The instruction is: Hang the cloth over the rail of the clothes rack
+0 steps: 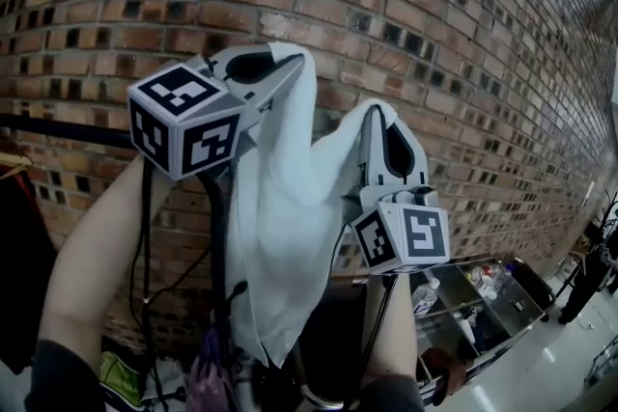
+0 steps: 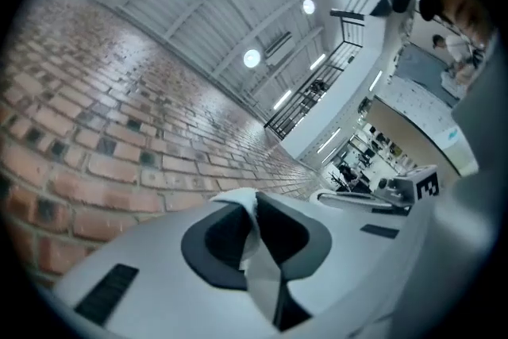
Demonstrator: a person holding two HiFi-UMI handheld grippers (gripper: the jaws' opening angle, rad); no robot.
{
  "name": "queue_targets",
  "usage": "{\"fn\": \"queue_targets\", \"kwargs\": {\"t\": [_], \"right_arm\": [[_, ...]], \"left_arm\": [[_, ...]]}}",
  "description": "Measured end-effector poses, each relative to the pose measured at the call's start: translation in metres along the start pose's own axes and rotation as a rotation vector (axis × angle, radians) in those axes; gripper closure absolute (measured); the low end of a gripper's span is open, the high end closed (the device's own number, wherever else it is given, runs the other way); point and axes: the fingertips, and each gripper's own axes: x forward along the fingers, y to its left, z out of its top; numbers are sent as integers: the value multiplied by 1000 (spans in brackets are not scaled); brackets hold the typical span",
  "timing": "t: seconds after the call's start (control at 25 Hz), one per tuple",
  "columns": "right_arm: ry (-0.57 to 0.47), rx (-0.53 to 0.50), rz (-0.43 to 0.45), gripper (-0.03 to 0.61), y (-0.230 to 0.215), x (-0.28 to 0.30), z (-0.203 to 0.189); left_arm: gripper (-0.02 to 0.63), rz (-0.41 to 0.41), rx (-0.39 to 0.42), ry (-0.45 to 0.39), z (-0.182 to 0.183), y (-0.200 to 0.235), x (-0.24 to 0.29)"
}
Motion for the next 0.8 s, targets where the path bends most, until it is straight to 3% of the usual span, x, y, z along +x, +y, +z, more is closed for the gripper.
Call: {"fn": "queue_targets", "kwargs": {"t": [0.28, 0.44, 0.56, 0.8], "right_arm": [[-53, 25, 52, 538, 37, 12, 9], [-91, 16, 87, 538, 70, 23, 9], [-107, 22, 111, 538, 96, 31, 11], [-134, -16, 149, 538, 146, 50, 24]], "left_arm": [[575, 19, 279, 15, 36, 25, -46], [575, 55, 372, 27, 37, 48, -83], [575, 86, 403, 68, 34, 63, -109], [575, 128, 367, 143, 33, 100, -148]]}}
